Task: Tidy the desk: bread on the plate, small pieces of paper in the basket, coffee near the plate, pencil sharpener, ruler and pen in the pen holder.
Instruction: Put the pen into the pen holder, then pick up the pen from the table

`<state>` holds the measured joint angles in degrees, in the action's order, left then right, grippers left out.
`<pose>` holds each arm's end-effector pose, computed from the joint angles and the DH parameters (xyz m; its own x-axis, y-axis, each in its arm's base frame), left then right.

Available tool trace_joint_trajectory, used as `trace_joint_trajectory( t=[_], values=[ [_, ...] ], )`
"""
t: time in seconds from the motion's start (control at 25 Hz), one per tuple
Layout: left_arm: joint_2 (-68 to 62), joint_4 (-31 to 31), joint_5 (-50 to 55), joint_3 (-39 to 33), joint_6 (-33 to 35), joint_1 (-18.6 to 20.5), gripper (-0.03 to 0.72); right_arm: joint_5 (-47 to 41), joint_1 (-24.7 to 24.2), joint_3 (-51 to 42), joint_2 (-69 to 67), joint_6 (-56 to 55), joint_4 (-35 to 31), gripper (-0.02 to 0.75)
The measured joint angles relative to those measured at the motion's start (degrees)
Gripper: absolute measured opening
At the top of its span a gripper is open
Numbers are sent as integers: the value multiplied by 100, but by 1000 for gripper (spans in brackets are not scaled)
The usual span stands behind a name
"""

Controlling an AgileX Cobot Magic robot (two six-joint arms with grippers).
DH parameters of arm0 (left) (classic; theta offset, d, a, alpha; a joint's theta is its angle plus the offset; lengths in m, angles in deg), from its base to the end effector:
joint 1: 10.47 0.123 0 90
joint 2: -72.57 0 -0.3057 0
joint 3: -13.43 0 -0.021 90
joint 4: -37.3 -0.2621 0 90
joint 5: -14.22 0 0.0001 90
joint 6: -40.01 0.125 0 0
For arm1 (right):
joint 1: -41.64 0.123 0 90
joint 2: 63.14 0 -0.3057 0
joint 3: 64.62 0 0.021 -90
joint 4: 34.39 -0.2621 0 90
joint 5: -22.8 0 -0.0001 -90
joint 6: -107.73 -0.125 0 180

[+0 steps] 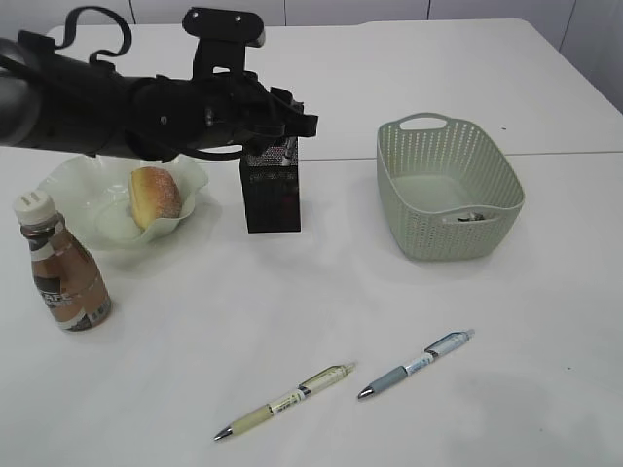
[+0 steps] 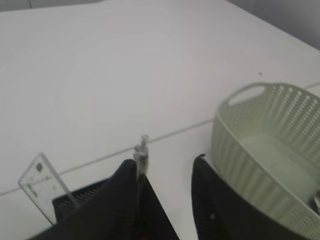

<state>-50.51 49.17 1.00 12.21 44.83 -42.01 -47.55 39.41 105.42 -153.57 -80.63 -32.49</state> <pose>0.4390 -0.2625 0.2032 -0.3652 0.0865 -0.9269 0.4454 0.8906 -0.0924 0.2835 -0.0149 0.2788 -0.9714 0.1722 -0.1638 0.1760 0.9843 -0.0089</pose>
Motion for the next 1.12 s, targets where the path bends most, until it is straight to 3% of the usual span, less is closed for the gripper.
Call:
trace_joint_trajectory(
  t=[0.48, 0.84, 1.12],
  values=[
    [330, -416, 3922, 526, 91, -970, 277, 0, 0, 0, 0, 0, 0, 439],
    [-554, -416, 6418, 2117, 595, -1656, 277, 0, 0, 0, 0, 0, 0, 439],
    [-1590, -361, 7316, 3100, 737, -1940, 277, 0, 0, 0, 0, 0, 0, 439]
  ],
)
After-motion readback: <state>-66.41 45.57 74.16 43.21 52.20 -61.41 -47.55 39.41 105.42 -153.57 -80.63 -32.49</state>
